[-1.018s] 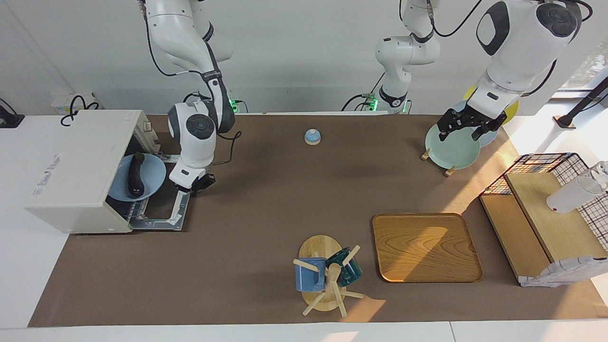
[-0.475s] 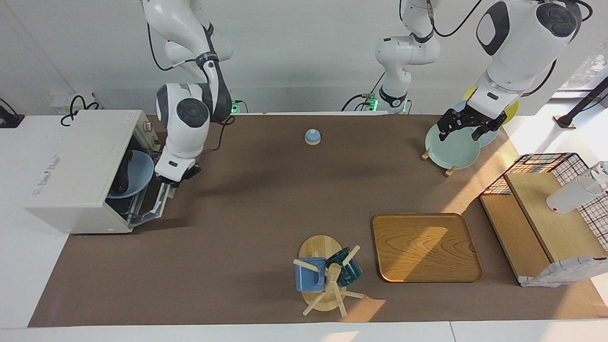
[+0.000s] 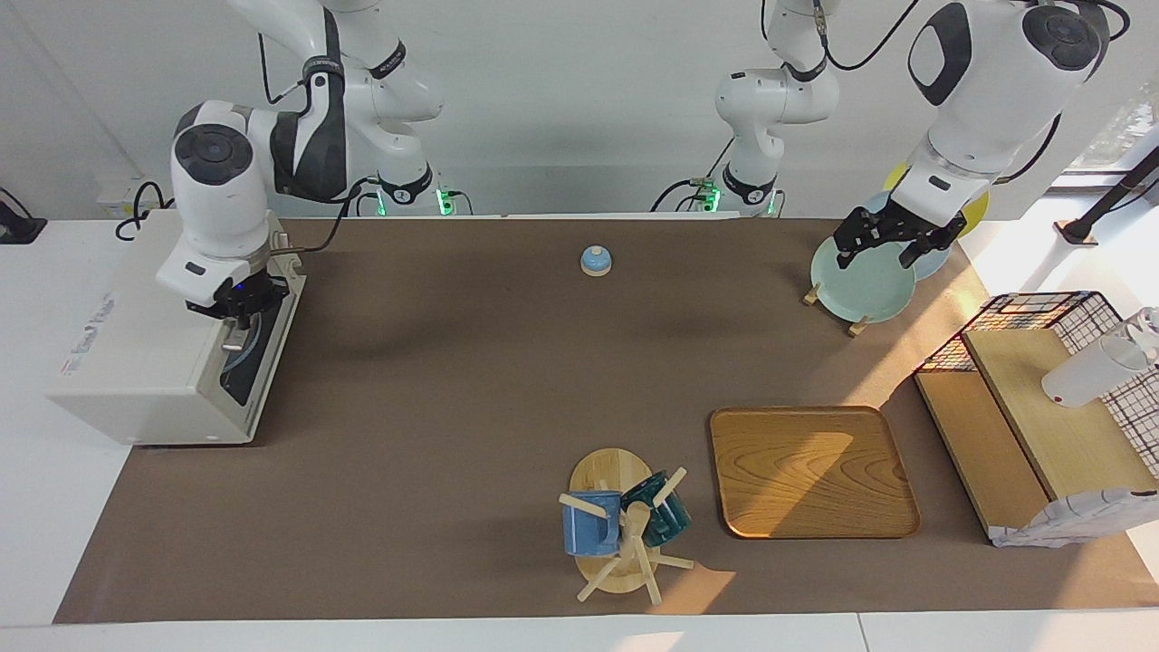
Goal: Put eggplant into oven
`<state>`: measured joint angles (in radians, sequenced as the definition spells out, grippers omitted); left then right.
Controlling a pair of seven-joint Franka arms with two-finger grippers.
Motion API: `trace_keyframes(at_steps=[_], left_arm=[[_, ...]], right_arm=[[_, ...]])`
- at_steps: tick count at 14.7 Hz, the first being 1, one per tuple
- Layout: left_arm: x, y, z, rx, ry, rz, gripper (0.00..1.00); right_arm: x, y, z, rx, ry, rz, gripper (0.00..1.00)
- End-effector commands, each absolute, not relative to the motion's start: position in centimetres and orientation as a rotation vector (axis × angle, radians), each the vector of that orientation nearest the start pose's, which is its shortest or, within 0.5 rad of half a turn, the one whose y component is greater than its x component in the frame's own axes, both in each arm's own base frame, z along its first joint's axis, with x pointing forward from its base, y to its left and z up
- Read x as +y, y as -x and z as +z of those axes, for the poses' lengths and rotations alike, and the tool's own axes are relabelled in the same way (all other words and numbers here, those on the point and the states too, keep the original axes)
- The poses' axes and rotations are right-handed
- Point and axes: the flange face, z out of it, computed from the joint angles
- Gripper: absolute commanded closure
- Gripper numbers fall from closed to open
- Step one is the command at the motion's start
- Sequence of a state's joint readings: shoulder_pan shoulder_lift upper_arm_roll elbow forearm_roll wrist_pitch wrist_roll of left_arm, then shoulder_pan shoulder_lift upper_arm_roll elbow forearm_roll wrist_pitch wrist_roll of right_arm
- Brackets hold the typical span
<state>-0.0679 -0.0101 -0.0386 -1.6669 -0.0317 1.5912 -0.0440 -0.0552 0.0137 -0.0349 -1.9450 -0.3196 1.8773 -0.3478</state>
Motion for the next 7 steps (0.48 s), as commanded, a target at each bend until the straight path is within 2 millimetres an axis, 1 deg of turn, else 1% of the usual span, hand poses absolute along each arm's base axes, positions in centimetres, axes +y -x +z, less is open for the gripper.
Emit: trace_keyframes(at_steps=[1,2,3,6,7], left_arm=[[-6.0,-54.4,59.2,0.100,3.167,0.101,0.00],[-5.8,-54.4,59.2,0.095,3.167,0.101,0.00],[-5.9,-54.4,59.2,0.095,3.167,0.101,0.00],[-5.9,-54.4,59.2,0.097,3.167,0.101,0.00],[-5.9,-54.4,59.2,0.095,3.167,0.101,0.00]], right_arm=[[-7.2,-54.6,53.7,-0.445,3.191,0.205,0.31],[-6.2,-54.8,55.0,-0.430,3.167,0.166,0.06],[-5.9,-55.0,55.5,-0.405,3.150,0.141,0.00],[-5.8,-55.2,55.6,-0.320,3.153,0.131,0.00],[-5.8,-55.4,56.2,-0.316,3.154,0.131,0.00]])
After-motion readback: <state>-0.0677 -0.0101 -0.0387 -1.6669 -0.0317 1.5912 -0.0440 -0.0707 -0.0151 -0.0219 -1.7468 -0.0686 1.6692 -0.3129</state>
